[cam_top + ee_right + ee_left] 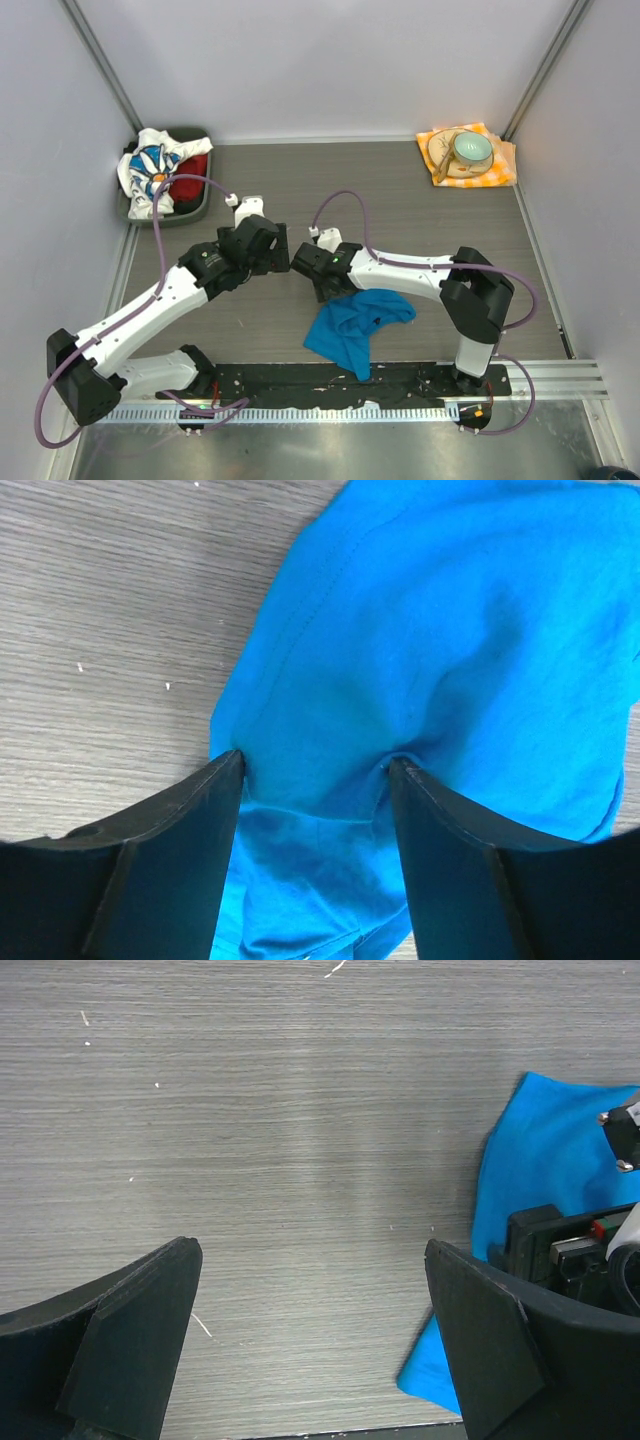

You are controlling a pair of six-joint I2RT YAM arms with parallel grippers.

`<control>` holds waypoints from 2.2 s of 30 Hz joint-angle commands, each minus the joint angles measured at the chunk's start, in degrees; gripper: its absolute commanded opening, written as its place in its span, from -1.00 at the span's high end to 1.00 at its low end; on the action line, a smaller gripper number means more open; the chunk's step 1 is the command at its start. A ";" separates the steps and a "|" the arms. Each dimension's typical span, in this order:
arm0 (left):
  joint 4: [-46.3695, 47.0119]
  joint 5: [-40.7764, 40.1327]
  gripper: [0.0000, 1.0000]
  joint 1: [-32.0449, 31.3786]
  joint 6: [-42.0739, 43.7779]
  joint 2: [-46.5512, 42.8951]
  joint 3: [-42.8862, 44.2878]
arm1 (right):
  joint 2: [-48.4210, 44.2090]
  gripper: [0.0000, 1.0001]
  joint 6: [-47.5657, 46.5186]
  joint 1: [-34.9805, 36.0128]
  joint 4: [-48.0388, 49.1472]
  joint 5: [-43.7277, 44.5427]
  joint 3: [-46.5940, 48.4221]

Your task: Fold and stack the t-shirts

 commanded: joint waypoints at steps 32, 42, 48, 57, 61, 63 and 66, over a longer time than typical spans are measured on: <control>4.37 2.29 -0.99 -0.14 -0.75 1.93 0.89 | -3.20 0.31 1.02 2.11 -7.85 8.74 5.36; 4.46 2.55 -1.00 -0.14 -0.75 2.20 0.80 | -1.89 0.68 0.94 2.20 -7.32 9.00 5.10; 4.55 2.55 -0.99 -0.14 -0.66 2.28 0.63 | -0.92 0.99 0.76 2.29 -7.23 8.91 5.88; 5.08 3.17 -1.00 -0.14 -0.66 3.16 1.76 | -3.81 0.99 -3.45 2.38 -13.03 15.84 18.69; 4.90 3.52 -0.99 -0.14 -0.57 3.51 3.08 | -8.20 0.99 -8.02 2.55 -13.39 16.29 34.14; 4.29 3.17 -1.00 -0.14 -0.57 3.08 3.17 | -11.36 0.99 -8.56 2.82 -13.21 16.82 37.08; 3.67 2.03 -0.99 -0.14 -0.40 1.58 2.91 | -18.83 0.99 -8.21 2.82 -13.30 20.24 36.92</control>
